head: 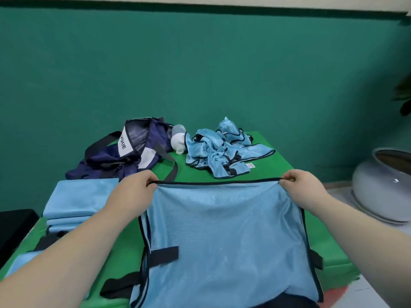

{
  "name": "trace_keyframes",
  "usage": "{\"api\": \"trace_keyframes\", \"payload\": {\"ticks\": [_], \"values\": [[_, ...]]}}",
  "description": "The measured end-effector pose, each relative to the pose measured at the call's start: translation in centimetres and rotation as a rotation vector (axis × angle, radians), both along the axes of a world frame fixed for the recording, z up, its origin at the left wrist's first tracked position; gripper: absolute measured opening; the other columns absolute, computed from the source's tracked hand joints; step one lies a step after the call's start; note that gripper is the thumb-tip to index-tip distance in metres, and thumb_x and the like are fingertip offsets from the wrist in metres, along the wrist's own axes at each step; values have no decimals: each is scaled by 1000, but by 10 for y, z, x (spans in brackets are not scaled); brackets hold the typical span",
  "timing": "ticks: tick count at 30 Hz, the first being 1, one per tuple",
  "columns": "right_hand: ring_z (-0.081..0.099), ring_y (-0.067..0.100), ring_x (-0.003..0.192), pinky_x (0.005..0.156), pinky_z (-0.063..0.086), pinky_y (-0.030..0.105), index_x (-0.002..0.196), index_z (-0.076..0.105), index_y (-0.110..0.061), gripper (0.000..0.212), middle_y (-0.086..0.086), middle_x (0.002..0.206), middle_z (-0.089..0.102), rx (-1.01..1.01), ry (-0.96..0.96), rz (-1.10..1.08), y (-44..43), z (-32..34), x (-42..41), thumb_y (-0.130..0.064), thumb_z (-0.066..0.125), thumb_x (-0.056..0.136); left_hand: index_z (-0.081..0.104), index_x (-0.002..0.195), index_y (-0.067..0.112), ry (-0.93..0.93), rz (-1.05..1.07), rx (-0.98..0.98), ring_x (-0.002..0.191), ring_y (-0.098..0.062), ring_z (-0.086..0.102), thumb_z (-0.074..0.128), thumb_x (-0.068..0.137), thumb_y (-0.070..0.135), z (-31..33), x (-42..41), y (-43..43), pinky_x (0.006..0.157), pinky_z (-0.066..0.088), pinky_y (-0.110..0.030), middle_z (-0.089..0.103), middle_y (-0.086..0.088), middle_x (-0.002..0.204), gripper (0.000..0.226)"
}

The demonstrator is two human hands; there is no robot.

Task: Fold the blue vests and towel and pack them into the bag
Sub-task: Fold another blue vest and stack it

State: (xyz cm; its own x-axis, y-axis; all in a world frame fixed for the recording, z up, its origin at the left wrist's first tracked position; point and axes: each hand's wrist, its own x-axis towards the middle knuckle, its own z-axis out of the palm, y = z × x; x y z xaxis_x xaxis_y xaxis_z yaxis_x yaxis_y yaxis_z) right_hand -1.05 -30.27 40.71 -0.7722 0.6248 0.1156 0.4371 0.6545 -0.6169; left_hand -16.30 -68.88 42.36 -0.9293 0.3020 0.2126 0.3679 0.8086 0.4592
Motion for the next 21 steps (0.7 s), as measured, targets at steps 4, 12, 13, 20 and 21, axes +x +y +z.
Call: {"api": "trace_keyframes", "payload": {"ticks": [4, 12, 13, 20, 21], "values": [[61, 19, 73, 62, 44, 28, 90, 67, -20, 9, 0, 81, 68, 25, -42, -7, 21, -25, -47, -25, 61, 95, 65, 104, 30, -3, 7, -33, 93, -17, 59, 54, 98, 25, -20, -47, 25, 83, 50, -35, 67, 8, 100, 14], [62, 22, 84, 76, 54, 36, 106, 65, -21, 15, 2, 104, 68, 136, -209, 29, 40, -74, -89, -32, 58, 98, 62, 121, 20, -77, 6, -80, 103, -24, 61, 59, 96, 25, -67, -92, 56, 86, 49, -35, 69, -2, 111, 25], [62, 23, 89, 79, 54, 37, 114, 64, -20, 24, 3, 110, 64, 163, -228, 44, 39, -75, -89, -36, 59, 97, 62, 123, 20, -50, 3, -90, 108, -25, 59, 60, 96, 26, -68, -90, 57, 89, 48, -36, 66, -2, 115, 28], [53, 24, 107, 91, 45, 38, 123, 64, -23, 35, 0, 116, 58, 458, -206, 198, -9, -60, -58, -43, 55, 96, 61, 112, 35, 63, -317, -94, 114, -6, 46, 56, 96, 38, -58, -9, 44, 100, 41, -29, 50, 20, 117, 17], [53, 24, 110, 93, 45, 37, 122, 65, -23, 34, -1, 117, 59, 467, -218, 248, -23, -58, -51, -42, 54, 96, 61, 112, 36, 44, -385, -129, 115, -3, 45, 55, 96, 41, -61, 3, 38, 102, 39, -26, 49, 23, 117, 18]]}}
